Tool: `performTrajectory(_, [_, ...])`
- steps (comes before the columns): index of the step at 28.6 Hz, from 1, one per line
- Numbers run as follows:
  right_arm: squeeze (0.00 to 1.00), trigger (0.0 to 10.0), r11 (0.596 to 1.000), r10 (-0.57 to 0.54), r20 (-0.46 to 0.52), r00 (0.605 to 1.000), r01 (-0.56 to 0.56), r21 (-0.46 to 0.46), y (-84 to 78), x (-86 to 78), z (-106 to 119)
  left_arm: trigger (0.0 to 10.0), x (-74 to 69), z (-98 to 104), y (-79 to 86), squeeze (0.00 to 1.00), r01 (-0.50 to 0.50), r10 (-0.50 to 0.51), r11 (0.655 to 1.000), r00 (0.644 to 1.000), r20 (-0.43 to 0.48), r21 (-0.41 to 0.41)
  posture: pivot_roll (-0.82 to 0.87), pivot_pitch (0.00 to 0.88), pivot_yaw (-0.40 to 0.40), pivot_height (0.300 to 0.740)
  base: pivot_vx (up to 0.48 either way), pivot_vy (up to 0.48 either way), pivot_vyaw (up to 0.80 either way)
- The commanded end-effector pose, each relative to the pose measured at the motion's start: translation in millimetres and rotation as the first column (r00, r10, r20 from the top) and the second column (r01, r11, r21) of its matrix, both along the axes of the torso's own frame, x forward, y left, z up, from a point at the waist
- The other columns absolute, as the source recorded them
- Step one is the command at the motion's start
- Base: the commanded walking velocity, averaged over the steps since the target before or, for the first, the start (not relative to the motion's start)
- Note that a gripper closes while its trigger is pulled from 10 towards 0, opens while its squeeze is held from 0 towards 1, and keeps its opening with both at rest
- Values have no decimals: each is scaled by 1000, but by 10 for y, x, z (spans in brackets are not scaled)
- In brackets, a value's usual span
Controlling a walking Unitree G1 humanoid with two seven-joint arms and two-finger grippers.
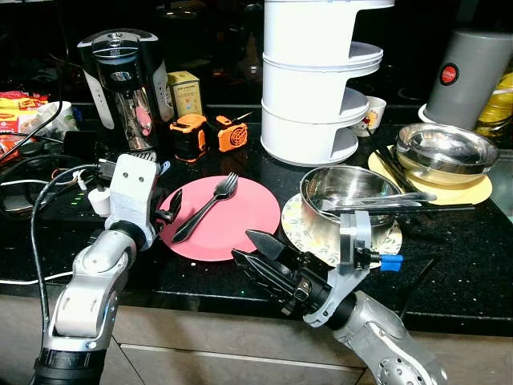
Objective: Kitchen organization
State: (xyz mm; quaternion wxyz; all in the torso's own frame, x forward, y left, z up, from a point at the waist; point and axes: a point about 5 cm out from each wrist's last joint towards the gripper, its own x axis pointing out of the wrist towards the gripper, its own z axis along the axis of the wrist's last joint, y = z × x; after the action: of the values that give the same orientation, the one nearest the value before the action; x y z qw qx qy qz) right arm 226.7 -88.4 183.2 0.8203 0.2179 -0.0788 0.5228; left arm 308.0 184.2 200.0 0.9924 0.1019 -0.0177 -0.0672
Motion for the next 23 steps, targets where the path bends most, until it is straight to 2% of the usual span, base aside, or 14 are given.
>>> performTrajectory(1, [0, 10000, 1000, 7, -4, 1000, -7, -16, 22, -14, -7, 10000, 25, -13, 1, 0, 14, -13, 1000, 1000, -23, 18, -5, 0, 24, 740, 0, 0, 0])
performTrajectory(3, [0, 10000, 1000, 1, -7, 1000, -1, -31, 21, -8, -19, 10000, 74, -4, -77, 0, 75, -74, 997, 996, -57, 27, -9, 0, 23, 740, 0, 0, 0])
performTrajectory(7, [0, 10000, 999, -2, -8, 1000, 2, -38, 20, -8, -23, 10000, 104, 9, -112, 0, 102, -100, 994, 992, -73, 35, -11, 0, 22, 740, 0, 0, 0])
performTrajectory(10, [0, 10000, 998, -6, -11, 1000, 5, -56, 23, -6, -39, 10000, 141, -41, -156, 0, 155, -144, 986, 978, -151, 61, -15, 0, 26, 740, 0, 0, 0])
performTrajectory(14, [0, 10000, 997, -7, -11, 1000, 6, -72, 30, -4, -51, 10000, 134, -126, -174, 0, 177, -156, 981, 964, -215, 82, -18, 0, 26, 740, 0, 0, 0])
performTrajectory(21, [0, 10000, 996, -13, -11, 1000, 12, -89, 30, -4, -67, 10000, 131, -185, -178, 0, 178, -148, 980, 952, -266, 92, -20, 0, 27, 740, 0, 0, 0])
performTrajectory(23, [0, 10000, 995, -21, -11, 1000, 20, -101, 27, -1, -78, 6431, 124, -219, -179, 0, 191, -154, 977, 940, -303, 97, -20, 0, 27, 740, 0, 0, 0])
